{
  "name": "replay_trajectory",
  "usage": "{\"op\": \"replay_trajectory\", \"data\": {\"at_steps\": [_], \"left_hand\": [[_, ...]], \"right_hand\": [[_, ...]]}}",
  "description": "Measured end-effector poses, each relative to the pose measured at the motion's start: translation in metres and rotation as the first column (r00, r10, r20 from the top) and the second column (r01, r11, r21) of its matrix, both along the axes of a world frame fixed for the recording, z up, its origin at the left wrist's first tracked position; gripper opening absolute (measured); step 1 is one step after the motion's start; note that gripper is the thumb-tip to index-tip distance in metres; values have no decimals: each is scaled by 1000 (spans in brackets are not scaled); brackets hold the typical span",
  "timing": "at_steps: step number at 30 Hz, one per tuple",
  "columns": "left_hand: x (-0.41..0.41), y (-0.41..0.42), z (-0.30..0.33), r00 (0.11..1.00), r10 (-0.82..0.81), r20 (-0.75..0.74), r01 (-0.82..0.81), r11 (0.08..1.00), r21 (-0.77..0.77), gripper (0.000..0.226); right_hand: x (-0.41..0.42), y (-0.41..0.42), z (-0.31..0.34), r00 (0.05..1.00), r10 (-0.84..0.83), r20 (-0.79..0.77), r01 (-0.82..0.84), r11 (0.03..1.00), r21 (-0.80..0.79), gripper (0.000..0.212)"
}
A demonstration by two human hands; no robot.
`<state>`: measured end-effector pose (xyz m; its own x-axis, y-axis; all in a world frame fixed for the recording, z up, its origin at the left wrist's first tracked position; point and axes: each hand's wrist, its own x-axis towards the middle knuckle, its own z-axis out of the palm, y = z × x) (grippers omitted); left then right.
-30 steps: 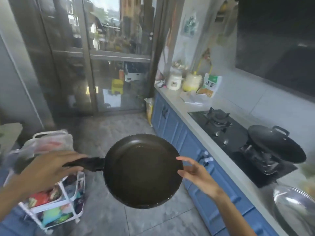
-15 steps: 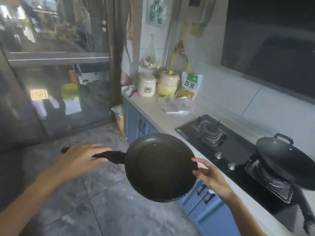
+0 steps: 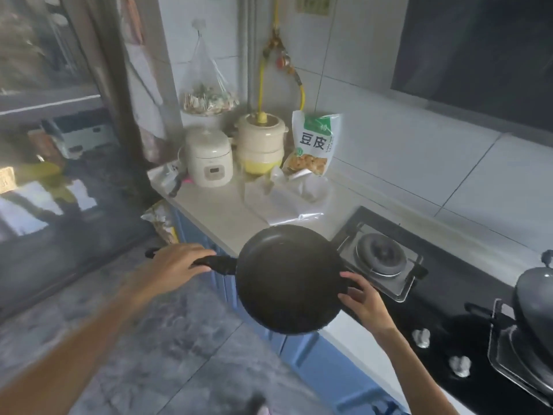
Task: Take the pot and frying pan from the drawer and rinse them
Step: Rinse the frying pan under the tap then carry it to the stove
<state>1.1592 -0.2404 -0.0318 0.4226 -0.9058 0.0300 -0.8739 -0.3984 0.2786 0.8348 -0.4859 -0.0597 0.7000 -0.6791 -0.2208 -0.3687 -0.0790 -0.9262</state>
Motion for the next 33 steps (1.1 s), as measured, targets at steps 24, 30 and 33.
{"op": "replay_trajectory", "data": {"at_steps": [24,30,33], "left_hand": [[214,-207,-130,937,-309,-160,331,934,136,39],[215,-219,-97,928,-342,-149,364,918,157,43],[206,-223,-38,931,-322,-174,336,940,61,60]], "right_hand": [[167,-56,-117,815,-520,-255,534,845,-16,54],[166,-41,-90,816,-515,-261,467,855,-225,80],[162,-33,-35,818,-515,-255,397,827,-398,79]]}}
